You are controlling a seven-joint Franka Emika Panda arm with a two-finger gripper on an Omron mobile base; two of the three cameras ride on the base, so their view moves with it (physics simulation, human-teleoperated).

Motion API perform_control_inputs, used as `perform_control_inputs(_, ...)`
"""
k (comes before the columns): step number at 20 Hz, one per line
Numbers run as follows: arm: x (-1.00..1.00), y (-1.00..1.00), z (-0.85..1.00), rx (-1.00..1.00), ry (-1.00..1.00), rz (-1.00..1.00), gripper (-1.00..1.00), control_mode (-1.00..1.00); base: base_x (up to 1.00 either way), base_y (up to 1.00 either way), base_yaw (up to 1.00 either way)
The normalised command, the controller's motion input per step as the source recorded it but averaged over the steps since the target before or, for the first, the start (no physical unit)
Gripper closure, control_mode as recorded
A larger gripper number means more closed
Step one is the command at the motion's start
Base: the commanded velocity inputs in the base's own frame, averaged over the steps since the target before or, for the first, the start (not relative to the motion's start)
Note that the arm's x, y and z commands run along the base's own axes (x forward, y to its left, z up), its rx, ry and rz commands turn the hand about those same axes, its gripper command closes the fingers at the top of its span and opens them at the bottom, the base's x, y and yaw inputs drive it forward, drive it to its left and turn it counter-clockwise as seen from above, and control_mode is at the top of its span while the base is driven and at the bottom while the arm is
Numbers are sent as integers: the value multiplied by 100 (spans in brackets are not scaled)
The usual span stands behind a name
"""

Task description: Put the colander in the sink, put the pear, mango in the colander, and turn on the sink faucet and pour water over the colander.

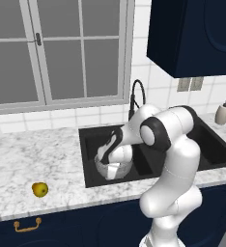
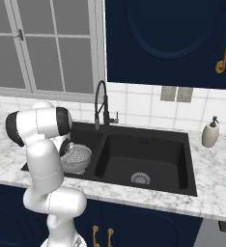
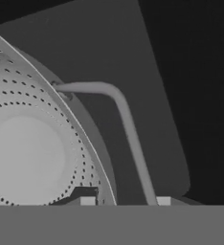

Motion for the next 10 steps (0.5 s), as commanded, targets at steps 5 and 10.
perform_control_inputs(5,-5,-10,2,0,-1,-4,-100,-100,0,0,0)
perform_control_inputs(10,-24,-10,33,0,0,-2,-100,-100,0,0,0)
